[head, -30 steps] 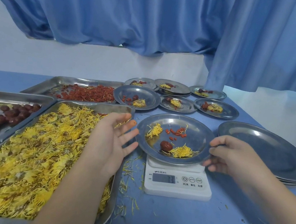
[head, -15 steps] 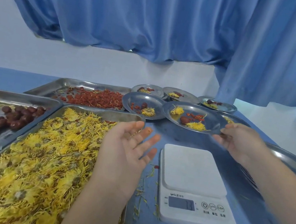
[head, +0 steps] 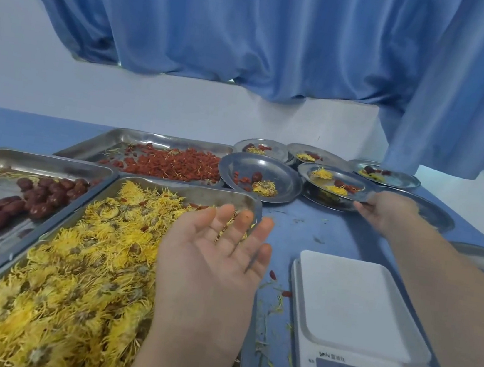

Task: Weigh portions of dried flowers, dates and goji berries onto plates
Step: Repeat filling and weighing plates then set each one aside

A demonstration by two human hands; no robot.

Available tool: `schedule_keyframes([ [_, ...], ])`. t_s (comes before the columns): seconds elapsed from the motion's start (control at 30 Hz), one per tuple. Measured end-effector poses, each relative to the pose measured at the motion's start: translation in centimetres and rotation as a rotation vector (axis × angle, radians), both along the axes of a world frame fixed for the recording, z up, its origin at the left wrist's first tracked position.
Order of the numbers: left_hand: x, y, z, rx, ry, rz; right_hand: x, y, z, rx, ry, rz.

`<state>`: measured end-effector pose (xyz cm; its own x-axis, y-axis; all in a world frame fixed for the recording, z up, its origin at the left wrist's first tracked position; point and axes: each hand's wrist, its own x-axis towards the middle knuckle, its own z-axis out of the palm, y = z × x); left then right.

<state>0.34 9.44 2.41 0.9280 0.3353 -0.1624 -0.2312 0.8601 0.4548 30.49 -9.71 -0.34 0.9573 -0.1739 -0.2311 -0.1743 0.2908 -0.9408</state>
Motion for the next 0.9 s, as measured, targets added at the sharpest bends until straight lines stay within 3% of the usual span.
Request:
schedule_keyframes([
  [0.33,-0.1,-0.5,0.6,0.022,-0.009,0.023,0.5,1.3,-0.4,-0.218,0.04,0.088],
  [0.57,-0.3,-0.7,0.7,0.054,-0.023,0.007,1.0,1.3,-0.7,-0.594,0.08,0.153],
  [0.9,-0.2,-1.4,0.9,0.294,0.033,-0.011,-1.2,1.1,0.1,-0.687,0.095,0.274],
])
